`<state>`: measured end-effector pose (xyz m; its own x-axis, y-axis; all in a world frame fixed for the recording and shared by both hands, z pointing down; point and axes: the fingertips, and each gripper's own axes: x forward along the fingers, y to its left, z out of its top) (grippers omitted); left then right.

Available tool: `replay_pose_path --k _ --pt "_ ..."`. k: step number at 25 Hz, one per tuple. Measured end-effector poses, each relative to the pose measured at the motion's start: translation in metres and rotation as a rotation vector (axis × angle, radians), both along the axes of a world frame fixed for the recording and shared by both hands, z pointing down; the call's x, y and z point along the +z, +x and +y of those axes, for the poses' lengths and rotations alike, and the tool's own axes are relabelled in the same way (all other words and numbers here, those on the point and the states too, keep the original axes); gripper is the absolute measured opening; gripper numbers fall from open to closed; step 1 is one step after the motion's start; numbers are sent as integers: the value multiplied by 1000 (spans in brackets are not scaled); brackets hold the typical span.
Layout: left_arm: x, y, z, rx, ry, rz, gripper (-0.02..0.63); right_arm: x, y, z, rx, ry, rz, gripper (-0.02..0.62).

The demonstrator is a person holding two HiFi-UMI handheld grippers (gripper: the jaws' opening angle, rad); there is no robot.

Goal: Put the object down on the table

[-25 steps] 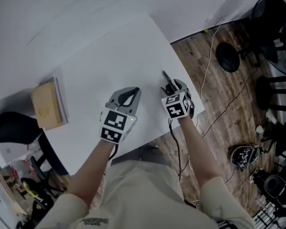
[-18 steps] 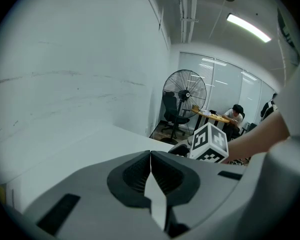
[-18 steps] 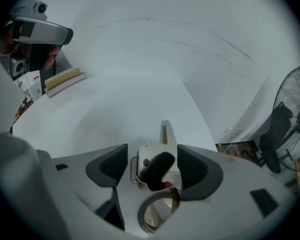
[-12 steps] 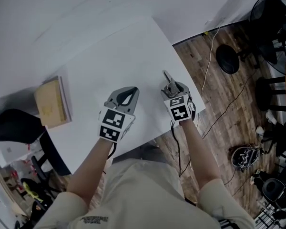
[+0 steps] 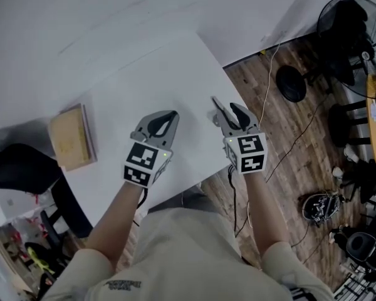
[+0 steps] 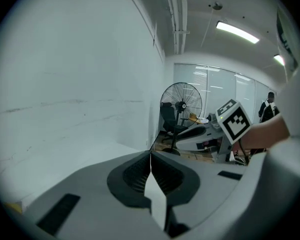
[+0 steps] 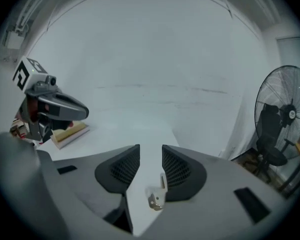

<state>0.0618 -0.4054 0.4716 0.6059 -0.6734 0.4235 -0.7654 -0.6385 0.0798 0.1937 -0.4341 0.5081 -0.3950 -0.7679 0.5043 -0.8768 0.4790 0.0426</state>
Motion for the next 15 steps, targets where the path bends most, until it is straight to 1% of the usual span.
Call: replay_pose_path --k 6,8,11,15 --pt "-42 -3 13 31 74 31 21 -80 -7 23 -2 150 -70 86" --pt "-54 -6 20 37 93 40 21 -102 -8 35 1 191 -97 74" --pt "-70 -13 31 40 120 55 21 -129 -13 55 -4 228 -161 48" --pt "-91 -22 46 49 154 67 21 -155 -19 81 -14 250 -226 34"
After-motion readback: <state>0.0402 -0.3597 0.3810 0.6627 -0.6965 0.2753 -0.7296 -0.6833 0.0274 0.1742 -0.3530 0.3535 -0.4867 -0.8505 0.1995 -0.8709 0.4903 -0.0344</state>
